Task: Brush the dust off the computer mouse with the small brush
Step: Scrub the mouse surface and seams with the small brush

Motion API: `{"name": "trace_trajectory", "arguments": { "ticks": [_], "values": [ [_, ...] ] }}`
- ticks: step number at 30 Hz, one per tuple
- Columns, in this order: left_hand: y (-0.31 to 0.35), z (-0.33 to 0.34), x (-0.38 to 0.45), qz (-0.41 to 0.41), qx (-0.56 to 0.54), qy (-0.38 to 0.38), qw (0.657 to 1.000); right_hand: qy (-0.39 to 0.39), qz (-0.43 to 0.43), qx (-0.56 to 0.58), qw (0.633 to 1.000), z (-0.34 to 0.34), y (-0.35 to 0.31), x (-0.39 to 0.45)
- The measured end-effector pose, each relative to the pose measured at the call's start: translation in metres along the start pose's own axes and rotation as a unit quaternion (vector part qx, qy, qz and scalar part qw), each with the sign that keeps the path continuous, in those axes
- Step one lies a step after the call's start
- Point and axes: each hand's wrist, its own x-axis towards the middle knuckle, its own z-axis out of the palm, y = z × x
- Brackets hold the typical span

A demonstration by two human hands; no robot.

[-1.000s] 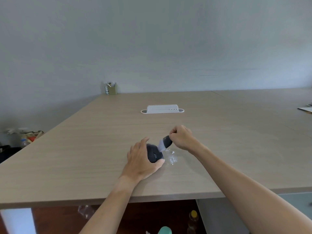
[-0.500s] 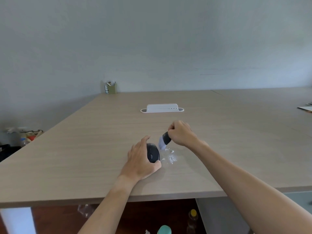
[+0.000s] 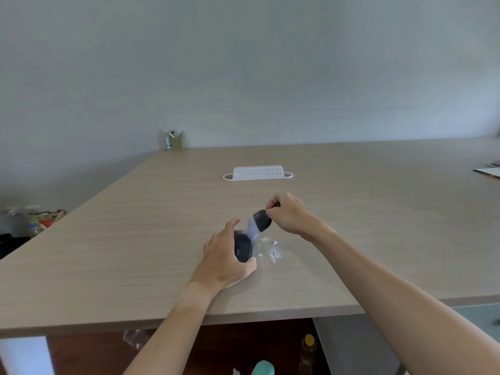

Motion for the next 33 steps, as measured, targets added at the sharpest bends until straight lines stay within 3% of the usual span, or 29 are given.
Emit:
{"name": "trace_trajectory", "arguments": {
  "ticks": [3,5,11,13,15,17,19,21,25,31,33],
  "values": [
    [-0.003,0.003,0.002,0.011,0.022,0.021,0.999,-0.091,-0.001,0.093,0.991,0.004,-0.003,-0.005],
    [-0.003,0.005,0.002,0.003,0.037,0.021,0.999,-0.113,-0.003,0.079,0.990,0.010,0.000,-0.006],
    [-0.001,0.003,0.002,-0.011,0.032,-0.003,0.999,0.014,-0.020,-0.035,0.999,0.008,0.006,0.003],
    [-0.001,0.002,0.003,-0.014,0.030,-0.002,0.999,0.003,-0.019,0.007,1.000,0.003,-0.002,0.002],
    [-0.002,0.003,0.003,-0.005,0.030,0.015,0.999,-0.062,-0.012,0.071,0.995,0.001,-0.009,-0.003],
    [-0.003,0.004,0.002,-0.002,0.026,0.015,1.000,-0.119,-0.003,0.062,0.991,0.005,-0.013,-0.008],
    [-0.004,0.005,0.002,-0.005,0.017,0.012,1.000,-0.106,-0.009,-0.005,0.994,0.010,-0.011,-0.008],
    [-0.003,0.005,0.002,-0.005,0.010,0.010,1.000,-0.046,-0.007,-0.043,0.998,0.011,-0.006,-0.006],
    [-0.003,0.003,0.002,0.000,0.000,0.002,1.000,0.034,0.007,-0.013,0.999,0.005,-0.005,-0.004],
    [-0.004,0.004,0.001,0.006,-0.003,0.029,1.000,-0.080,-0.012,0.029,0.996,0.012,-0.010,-0.008],
    [-0.003,0.004,0.001,-0.004,-0.009,0.023,1.000,-0.059,-0.021,-0.016,0.998,0.014,-0.005,-0.007]
  ]
}}
